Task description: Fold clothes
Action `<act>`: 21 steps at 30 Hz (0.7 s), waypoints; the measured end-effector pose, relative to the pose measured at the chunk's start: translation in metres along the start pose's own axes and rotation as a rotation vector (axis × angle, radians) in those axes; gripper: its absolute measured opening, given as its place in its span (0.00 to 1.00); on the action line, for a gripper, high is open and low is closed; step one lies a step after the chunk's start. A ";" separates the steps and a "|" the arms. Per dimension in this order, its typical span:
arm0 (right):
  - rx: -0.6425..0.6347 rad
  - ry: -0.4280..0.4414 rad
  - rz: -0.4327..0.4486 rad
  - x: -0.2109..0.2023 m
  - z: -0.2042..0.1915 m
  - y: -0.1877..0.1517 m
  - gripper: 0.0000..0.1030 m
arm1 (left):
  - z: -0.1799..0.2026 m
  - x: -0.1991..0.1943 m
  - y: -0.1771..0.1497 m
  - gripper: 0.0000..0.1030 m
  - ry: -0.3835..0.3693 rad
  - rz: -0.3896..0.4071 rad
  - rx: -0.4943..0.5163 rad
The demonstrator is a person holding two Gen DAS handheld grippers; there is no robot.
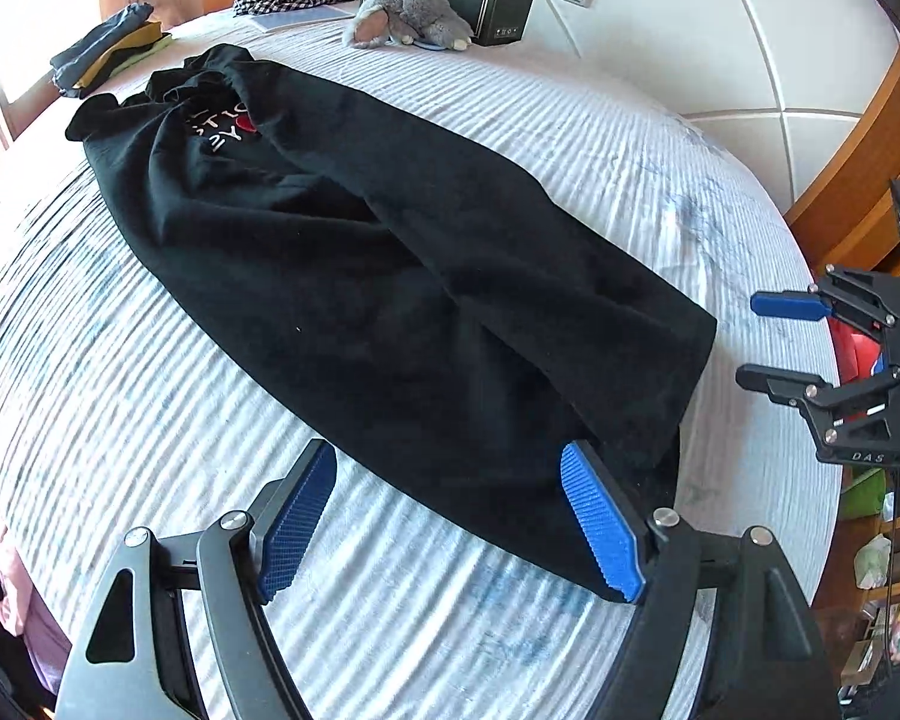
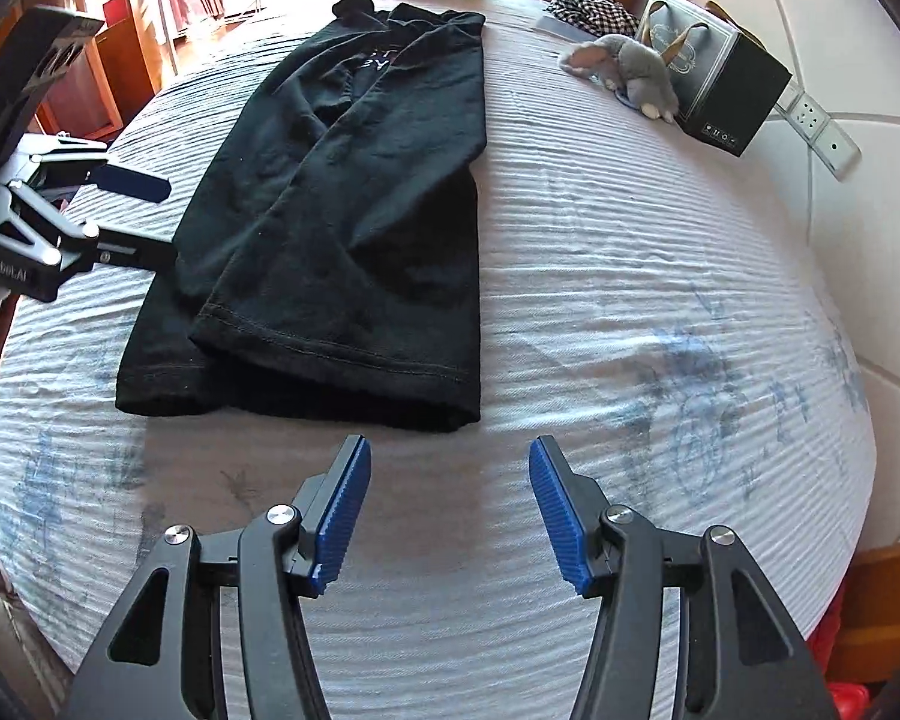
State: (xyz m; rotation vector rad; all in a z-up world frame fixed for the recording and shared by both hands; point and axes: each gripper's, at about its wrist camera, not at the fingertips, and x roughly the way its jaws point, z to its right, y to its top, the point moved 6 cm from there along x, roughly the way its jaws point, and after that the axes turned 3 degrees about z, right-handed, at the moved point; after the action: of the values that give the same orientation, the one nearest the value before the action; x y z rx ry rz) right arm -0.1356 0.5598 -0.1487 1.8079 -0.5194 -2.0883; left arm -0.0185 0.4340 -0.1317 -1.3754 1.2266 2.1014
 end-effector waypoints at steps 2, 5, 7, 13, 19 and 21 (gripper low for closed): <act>-0.032 0.025 0.020 0.000 0.000 0.003 0.53 | 0.010 -0.001 -0.006 0.76 0.022 0.021 -0.008; -0.103 0.079 0.036 0.005 -0.002 0.006 0.53 | 0.027 -0.004 -0.018 0.77 0.051 0.028 -0.037; -0.172 0.130 0.039 0.012 -0.004 0.007 0.53 | 0.038 -0.006 -0.026 0.78 0.071 0.032 -0.056; -0.326 0.262 0.098 0.025 -0.008 0.011 0.53 | 0.068 0.006 -0.033 0.78 0.199 0.070 -0.188; -0.384 0.348 0.118 0.035 -0.020 0.023 0.35 | 0.068 0.022 -0.039 0.75 0.317 0.056 -0.294; -0.404 0.351 0.106 0.043 -0.026 0.027 0.23 | 0.066 0.026 -0.038 0.59 0.339 0.060 -0.313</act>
State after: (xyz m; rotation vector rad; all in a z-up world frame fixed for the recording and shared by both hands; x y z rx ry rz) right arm -0.1160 0.5141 -0.1766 1.7972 -0.0874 -1.6114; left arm -0.0428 0.5047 -0.1619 -1.9185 1.0978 2.2376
